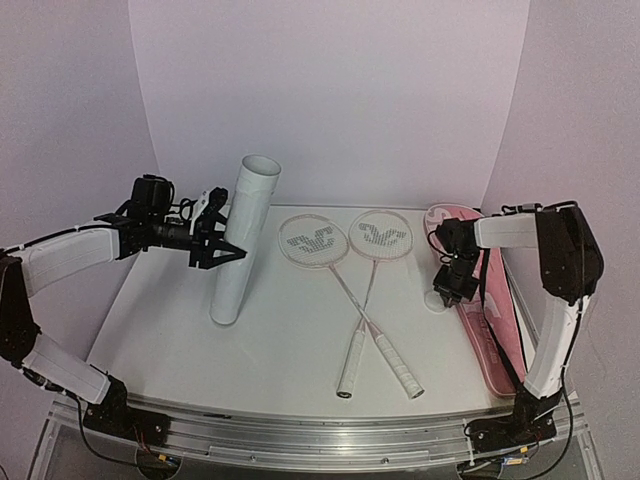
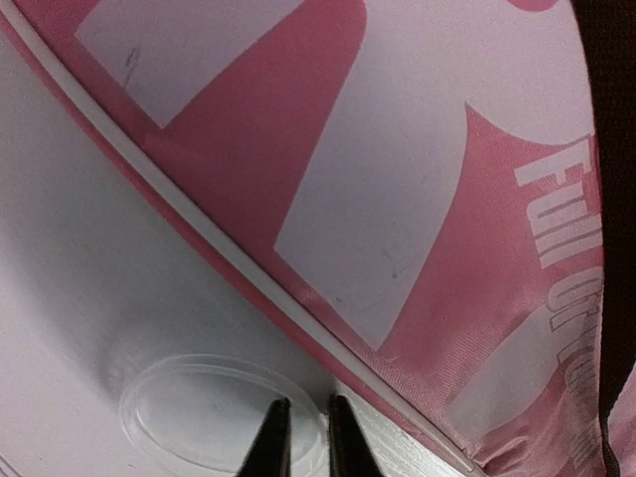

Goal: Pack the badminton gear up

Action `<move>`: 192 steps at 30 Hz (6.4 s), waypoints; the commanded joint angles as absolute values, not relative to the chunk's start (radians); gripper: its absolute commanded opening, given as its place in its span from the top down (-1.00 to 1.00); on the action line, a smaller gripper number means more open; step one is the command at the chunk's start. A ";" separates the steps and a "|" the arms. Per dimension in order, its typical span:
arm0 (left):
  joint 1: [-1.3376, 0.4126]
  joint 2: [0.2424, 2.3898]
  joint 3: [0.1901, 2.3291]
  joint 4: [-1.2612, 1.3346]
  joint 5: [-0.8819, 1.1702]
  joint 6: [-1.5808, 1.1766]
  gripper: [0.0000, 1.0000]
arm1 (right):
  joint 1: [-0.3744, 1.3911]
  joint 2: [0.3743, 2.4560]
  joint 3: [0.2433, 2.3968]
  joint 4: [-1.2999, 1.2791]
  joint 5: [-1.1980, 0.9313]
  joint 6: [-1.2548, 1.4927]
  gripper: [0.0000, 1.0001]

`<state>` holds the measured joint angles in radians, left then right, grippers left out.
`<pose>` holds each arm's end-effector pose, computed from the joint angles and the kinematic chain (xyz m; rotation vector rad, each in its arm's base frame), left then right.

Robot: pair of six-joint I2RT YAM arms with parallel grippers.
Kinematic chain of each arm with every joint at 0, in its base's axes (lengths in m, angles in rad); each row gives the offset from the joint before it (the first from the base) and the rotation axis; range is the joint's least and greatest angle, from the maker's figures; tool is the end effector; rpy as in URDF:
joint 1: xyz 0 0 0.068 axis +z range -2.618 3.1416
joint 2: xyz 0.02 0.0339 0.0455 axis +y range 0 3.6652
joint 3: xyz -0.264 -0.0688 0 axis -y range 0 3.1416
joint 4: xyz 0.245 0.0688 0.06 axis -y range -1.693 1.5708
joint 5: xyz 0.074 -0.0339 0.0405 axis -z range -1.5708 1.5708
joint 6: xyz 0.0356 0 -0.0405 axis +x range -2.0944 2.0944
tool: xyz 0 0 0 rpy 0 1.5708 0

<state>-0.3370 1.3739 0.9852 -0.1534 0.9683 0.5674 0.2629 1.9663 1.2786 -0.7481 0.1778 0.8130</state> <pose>0.2720 -0.1264 0.2865 1.3245 1.4474 -0.8603 0.3529 0.0885 0.1399 0.8134 2.8174 -0.1229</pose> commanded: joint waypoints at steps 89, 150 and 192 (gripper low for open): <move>-0.418 1.426 1.062 -0.344 0.794 0.924 0.48 | 0.916 2.079 2.512 -1.098 -0.081 0.117 1.00; -0.418 1.410 1.046 -0.328 0.821 0.896 0.48 | 0.923 1.971 2.399 -0.838 -0.256 0.132 1.00; -0.166 1.571 1.164 0.332 0.862 0.275 0.51 | 0.903 1.652 2.010 -0.260 0.168 0.072 1.00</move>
